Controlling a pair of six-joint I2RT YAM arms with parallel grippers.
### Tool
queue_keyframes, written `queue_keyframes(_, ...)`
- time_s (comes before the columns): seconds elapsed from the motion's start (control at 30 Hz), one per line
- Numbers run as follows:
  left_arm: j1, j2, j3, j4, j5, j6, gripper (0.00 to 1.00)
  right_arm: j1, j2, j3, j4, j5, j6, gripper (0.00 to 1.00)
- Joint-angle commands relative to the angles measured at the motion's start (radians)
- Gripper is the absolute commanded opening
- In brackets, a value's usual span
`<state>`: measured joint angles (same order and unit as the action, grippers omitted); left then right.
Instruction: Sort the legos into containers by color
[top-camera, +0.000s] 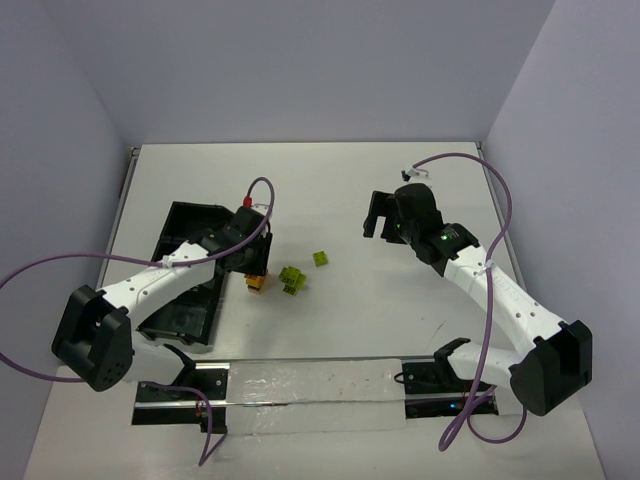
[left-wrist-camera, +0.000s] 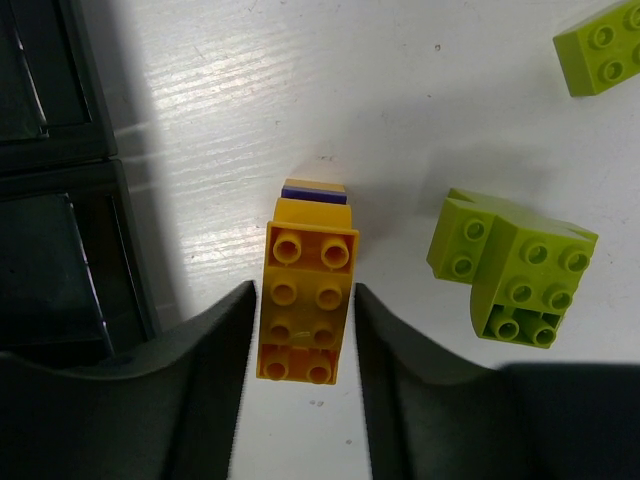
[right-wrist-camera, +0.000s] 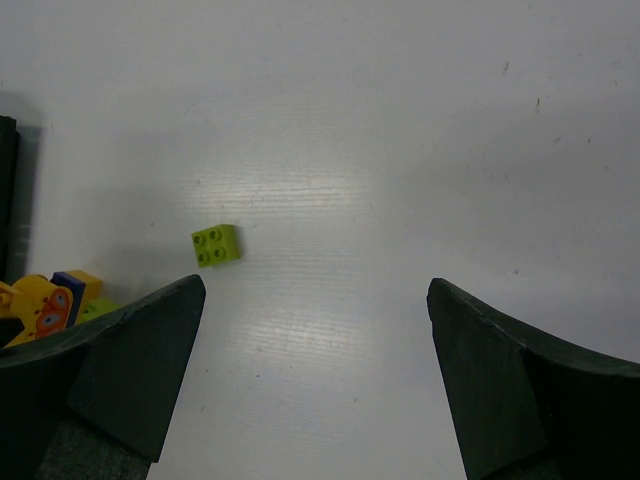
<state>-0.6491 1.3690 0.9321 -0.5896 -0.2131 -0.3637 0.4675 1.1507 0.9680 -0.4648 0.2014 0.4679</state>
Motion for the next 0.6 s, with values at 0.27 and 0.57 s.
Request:
queue_keyframes(0.27,-0.006,0.021,0.045,0.020,-0.007,-0.008,0.46,0.010,-0.002,0.032,0.006,0.004,0.005,1.00)
queue_keyframes(0.57,0.006,-0.068,0.178,-0.051,0.089,-0.019,0.00,0.010,-0.018,0.043,0.007,-0.056,-0.014,1.00)
